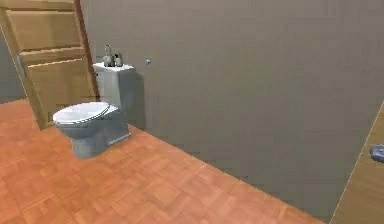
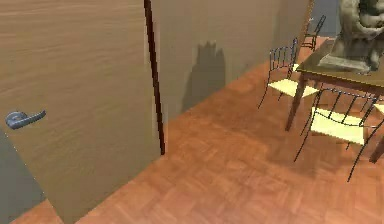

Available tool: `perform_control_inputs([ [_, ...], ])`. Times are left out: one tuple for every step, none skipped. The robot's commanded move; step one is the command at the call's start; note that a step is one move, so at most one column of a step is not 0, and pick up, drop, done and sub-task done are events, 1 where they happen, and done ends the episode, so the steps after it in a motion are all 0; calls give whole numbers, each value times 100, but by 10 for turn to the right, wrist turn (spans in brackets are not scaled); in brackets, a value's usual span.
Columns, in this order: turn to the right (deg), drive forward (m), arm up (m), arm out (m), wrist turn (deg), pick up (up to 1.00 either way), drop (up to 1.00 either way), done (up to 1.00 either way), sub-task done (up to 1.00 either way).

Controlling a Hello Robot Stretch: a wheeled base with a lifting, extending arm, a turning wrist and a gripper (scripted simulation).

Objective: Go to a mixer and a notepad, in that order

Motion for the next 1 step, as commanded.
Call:
perform_control_inputs([
  [-330,0,0,0,0,0,0,0,0],
])
